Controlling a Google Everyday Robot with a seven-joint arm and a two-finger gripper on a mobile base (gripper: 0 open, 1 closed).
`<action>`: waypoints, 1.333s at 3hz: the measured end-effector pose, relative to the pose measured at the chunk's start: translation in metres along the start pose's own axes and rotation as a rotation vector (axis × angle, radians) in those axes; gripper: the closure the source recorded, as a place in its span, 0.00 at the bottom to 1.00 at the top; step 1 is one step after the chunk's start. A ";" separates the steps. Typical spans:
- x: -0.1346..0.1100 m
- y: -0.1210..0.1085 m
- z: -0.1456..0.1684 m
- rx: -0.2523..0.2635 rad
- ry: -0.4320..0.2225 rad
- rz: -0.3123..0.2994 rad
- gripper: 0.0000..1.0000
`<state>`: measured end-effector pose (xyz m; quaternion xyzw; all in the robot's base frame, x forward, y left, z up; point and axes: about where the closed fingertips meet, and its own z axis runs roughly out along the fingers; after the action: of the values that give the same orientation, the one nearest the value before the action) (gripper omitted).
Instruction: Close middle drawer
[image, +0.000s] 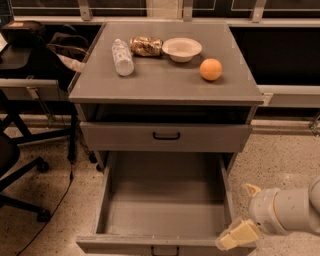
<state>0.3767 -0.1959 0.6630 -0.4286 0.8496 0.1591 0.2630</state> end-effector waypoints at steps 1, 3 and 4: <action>0.029 0.000 0.013 0.034 0.002 0.061 0.00; 0.090 0.002 0.051 0.002 0.053 0.188 0.03; 0.090 0.002 0.051 0.002 0.053 0.188 0.25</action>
Offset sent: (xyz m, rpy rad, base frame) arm -0.0394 -0.0402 -0.1050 0.0145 0.1299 -0.1994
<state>0.3460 -0.2273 0.5697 -0.3506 0.8930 0.1709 0.2247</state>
